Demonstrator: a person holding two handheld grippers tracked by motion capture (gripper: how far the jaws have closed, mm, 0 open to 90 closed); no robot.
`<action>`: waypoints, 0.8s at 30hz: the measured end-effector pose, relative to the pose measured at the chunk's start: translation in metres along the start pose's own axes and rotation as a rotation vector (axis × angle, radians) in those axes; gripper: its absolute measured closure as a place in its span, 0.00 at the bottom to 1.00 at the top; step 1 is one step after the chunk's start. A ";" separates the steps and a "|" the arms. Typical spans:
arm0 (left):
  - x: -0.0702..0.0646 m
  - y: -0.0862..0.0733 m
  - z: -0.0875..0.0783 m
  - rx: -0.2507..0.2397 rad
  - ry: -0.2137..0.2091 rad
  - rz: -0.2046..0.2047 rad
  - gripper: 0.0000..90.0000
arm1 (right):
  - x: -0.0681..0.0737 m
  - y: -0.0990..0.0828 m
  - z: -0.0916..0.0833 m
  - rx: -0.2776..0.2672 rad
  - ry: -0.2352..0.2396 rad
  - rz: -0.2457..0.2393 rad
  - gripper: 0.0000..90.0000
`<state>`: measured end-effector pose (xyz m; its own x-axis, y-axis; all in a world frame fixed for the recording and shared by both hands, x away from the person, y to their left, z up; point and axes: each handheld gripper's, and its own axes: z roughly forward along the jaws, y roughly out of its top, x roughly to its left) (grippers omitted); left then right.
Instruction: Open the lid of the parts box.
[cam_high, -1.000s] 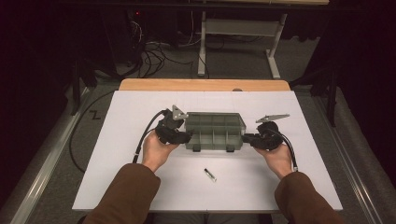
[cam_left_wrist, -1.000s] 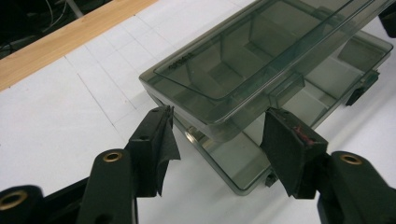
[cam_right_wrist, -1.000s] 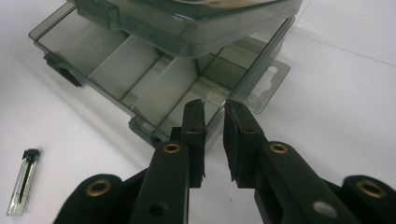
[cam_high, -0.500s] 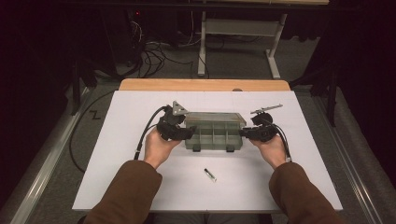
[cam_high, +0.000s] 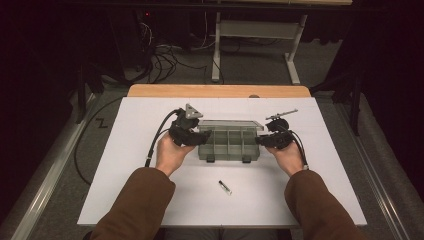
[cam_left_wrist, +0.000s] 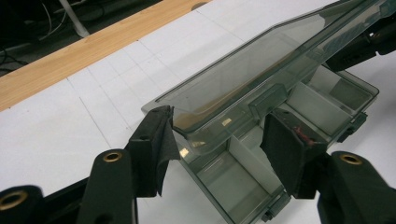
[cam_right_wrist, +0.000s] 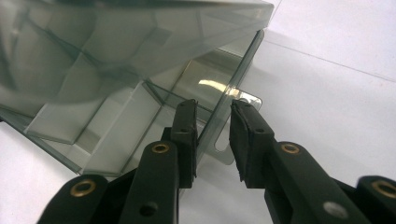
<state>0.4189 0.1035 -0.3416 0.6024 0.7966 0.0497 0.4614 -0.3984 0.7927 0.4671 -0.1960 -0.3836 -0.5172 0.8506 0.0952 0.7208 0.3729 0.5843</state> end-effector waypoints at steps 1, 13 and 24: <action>0.000 0.000 0.000 0.000 0.000 0.000 0.48 | 0.001 0.001 0.000 0.008 -0.007 -0.003 0.81; 0.007 0.003 0.005 -0.002 0.017 -0.006 0.49 | 0.003 0.010 0.006 0.055 -0.027 -0.027 0.83; 0.015 0.011 0.017 0.002 0.042 -0.016 0.50 | 0.003 0.009 0.006 0.053 -0.027 -0.048 0.83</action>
<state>0.4439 0.1036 -0.3426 0.5669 0.8214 0.0625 0.4721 -0.3861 0.7925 0.4748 -0.1873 -0.3829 -0.5394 0.8408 0.0457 0.7192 0.4318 0.5443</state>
